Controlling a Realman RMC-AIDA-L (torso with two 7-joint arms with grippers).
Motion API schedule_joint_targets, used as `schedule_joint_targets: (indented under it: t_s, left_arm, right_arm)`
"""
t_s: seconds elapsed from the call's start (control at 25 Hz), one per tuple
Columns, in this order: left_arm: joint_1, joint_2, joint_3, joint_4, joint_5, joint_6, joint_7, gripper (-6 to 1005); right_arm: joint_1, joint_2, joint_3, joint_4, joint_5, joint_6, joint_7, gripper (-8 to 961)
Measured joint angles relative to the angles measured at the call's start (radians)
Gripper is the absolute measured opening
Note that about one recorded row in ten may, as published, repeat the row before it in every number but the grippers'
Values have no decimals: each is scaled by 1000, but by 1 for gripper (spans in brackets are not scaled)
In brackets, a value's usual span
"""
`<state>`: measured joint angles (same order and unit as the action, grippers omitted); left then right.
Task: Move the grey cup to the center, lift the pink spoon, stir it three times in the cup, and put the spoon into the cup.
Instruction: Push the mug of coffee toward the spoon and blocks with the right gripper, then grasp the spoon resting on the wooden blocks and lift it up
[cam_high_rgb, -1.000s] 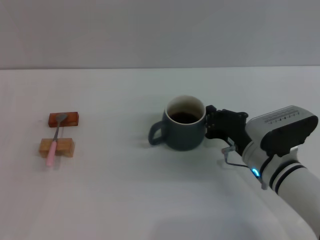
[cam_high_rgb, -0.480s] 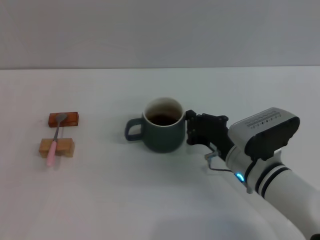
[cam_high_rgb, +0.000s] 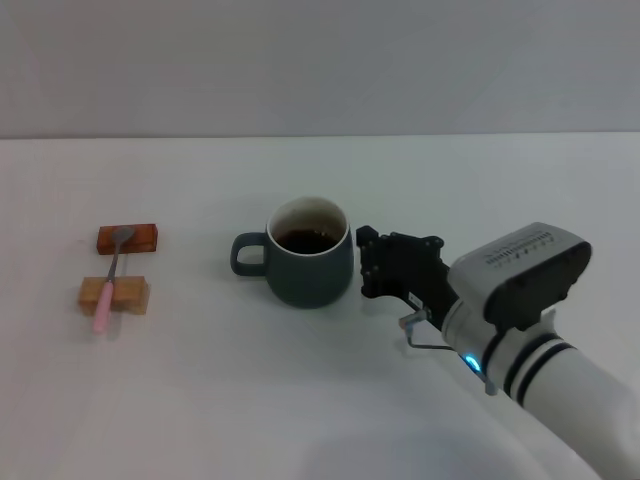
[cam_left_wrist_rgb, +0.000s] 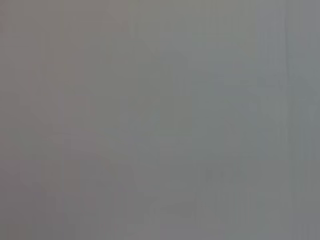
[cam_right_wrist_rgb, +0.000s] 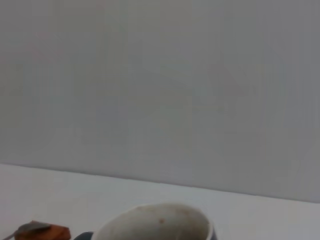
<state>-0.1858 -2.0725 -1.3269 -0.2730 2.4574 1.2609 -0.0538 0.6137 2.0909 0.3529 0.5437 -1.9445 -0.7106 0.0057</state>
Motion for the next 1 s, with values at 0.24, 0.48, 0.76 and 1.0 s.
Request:
schedule_joint_targets:
  t_s: [0.24, 0.48, 0.76, 1.0]
  left_arm:
    - [24, 1, 19, 0, 8, 3, -35, 832]
    - [45, 4, 73, 0, 8, 32, -42, 832]
    - [110, 10, 254, -18, 8, 106, -63, 833]
    - [124, 10, 411, -25, 8, 139, -58, 833]
  right_arm:
    - [-97, -2, 8, -44, -1, -200, -6, 0]
    - [-208, -5, 23, -135, 5, -434, -6, 0]
    - [-288, -9, 122, -195, 9, -518, -7, 0]
    - [-329, -5, 151, -236, 10, -523, -9, 0]
